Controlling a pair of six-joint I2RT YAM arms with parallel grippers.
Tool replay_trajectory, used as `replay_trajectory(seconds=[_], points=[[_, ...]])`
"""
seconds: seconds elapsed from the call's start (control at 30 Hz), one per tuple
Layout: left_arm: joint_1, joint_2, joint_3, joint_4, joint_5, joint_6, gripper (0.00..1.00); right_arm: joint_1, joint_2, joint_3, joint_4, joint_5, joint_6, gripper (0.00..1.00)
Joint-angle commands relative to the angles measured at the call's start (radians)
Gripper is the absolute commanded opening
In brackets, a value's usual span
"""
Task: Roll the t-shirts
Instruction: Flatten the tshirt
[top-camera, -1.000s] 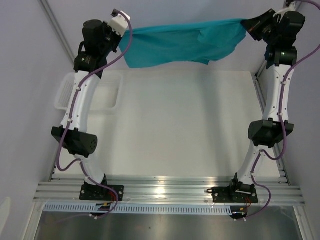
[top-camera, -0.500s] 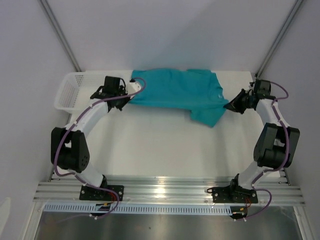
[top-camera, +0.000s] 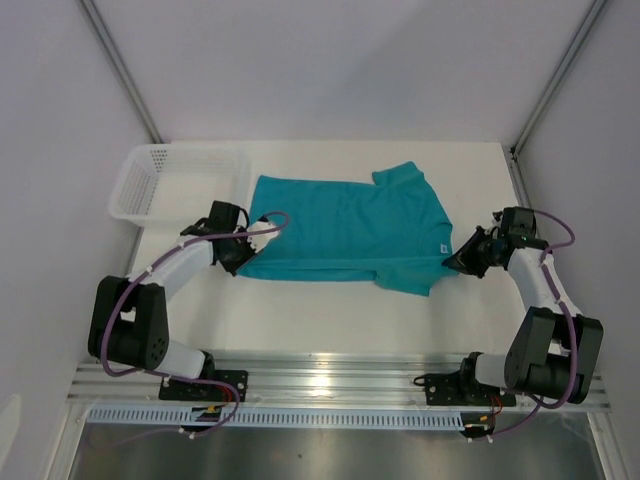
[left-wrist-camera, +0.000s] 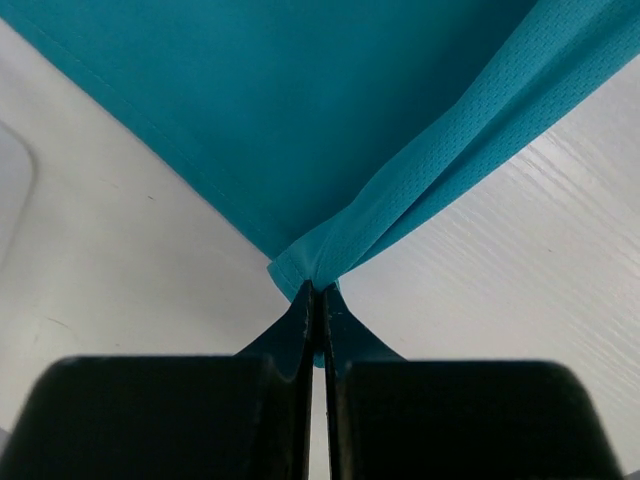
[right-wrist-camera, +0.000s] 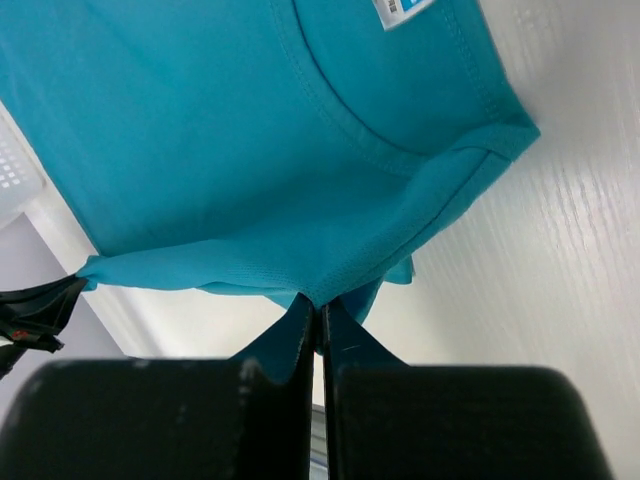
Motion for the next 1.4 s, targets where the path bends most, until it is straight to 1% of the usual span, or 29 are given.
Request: replay_trajectory(seconds=[0.0,0.1,0.23,0.33,0.4,0.47,0.57,0.63,0.7,0.77,0.8,0.83,0.87,0.9,0.93,0.97,1.0,1.03,1.1,1.13,1.2,1.23,1.27,1.3,1.33,1.37], points=[[0.007,-0.046,-0.027,-0.001,0.015,0.030,0.01,0.004,-0.029,-0.030,-0.006,0.033,-0.020,0.00],[0.007,-0.063,-0.043,-0.028,0.035,0.028,0.01,0.007,-0.030,-0.057,-0.007,0.044,-0.024,0.00],[0.007,-0.100,-0.066,-0.022,0.075,0.024,0.01,0.028,-0.035,-0.095,0.023,0.064,-0.009,0.00],[0.007,-0.103,-0.067,-0.021,0.098,0.024,0.01,0.048,-0.021,-0.092,0.028,0.093,0.003,0.01],[0.007,-0.100,-0.070,-0.024,0.108,0.022,0.01,0.051,-0.027,-0.100,0.020,0.116,0.020,0.16],[0.006,-0.095,-0.078,-0.021,0.108,0.025,0.01,0.051,-0.044,-0.104,0.033,0.139,0.025,0.39],[0.004,-0.078,-0.080,-0.008,0.117,0.021,0.01,0.065,-0.029,-0.069,0.094,0.135,0.022,0.45],[0.000,-0.066,-0.069,-0.004,0.117,0.010,0.01,0.076,0.029,-0.023,0.123,0.167,0.023,0.47],[-0.001,-0.059,-0.058,-0.004,0.132,0.001,0.01,0.089,0.080,0.064,0.129,0.182,0.013,0.47],[0.000,-0.055,-0.046,-0.004,0.140,-0.010,0.01,0.094,0.154,0.133,0.068,0.222,-0.004,0.47],[-0.002,-0.051,-0.043,-0.007,0.143,-0.013,0.01,0.099,0.165,0.190,0.041,0.242,-0.015,0.47],[-0.001,-0.045,-0.037,-0.007,0.141,-0.024,0.01,0.102,0.169,0.212,-0.033,0.271,-0.033,0.47],[0.000,-0.043,-0.032,-0.008,0.138,-0.029,0.01,0.103,0.142,0.227,-0.074,0.338,-0.036,0.47],[0.000,-0.043,-0.032,-0.007,0.135,-0.033,0.01,0.108,0.107,0.226,-0.105,0.364,-0.035,0.48],[0.000,-0.042,-0.034,-0.004,0.134,-0.039,0.01,0.113,0.058,0.215,-0.151,0.392,-0.021,0.53],[0.000,-0.043,-0.034,-0.001,0.132,-0.039,0.01,0.120,0.003,0.203,-0.173,0.464,-0.010,0.59],[0.000,-0.042,-0.038,0.002,0.132,-0.044,0.01,0.137,-0.109,0.192,-0.188,0.483,-0.003,0.61],[0.000,-0.039,-0.037,0.004,0.129,-0.048,0.01,0.142,-0.155,0.181,-0.229,0.522,0.008,0.65],[0.000,-0.025,-0.028,0.001,0.124,-0.061,0.01,0.149,-0.241,0.180,-0.285,0.546,0.045,0.64],[0.000,-0.019,-0.027,-0.001,0.120,-0.064,0.01,0.181,-0.258,0.161,-0.329,0.544,0.063,0.61],[0.000,-0.009,-0.026,0.002,0.117,-0.067,0.01,0.235,-0.281,0.111,-0.334,0.530,0.138,0.57],[-0.002,-0.008,-0.024,0.010,0.120,-0.067,0.01,0.298,-0.289,0.044,-0.305,0.527,0.166,0.49],[-0.001,-0.008,-0.024,0.013,0.120,-0.067,0.01,0.319,-0.288,0.011,-0.288,0.530,0.219,0.45],[-0.002,-0.009,-0.024,0.015,0.121,-0.067,0.01,0.332,-0.283,-0.020,-0.270,0.520,0.239,0.40],[-0.001,-0.009,-0.021,0.015,0.120,-0.071,0.01,0.338,-0.276,-0.050,-0.215,0.498,0.255,0.31],[0.000,-0.011,-0.017,0.013,0.121,-0.073,0.01,0.346,-0.271,-0.102,-0.187,0.486,0.270,0.27]])
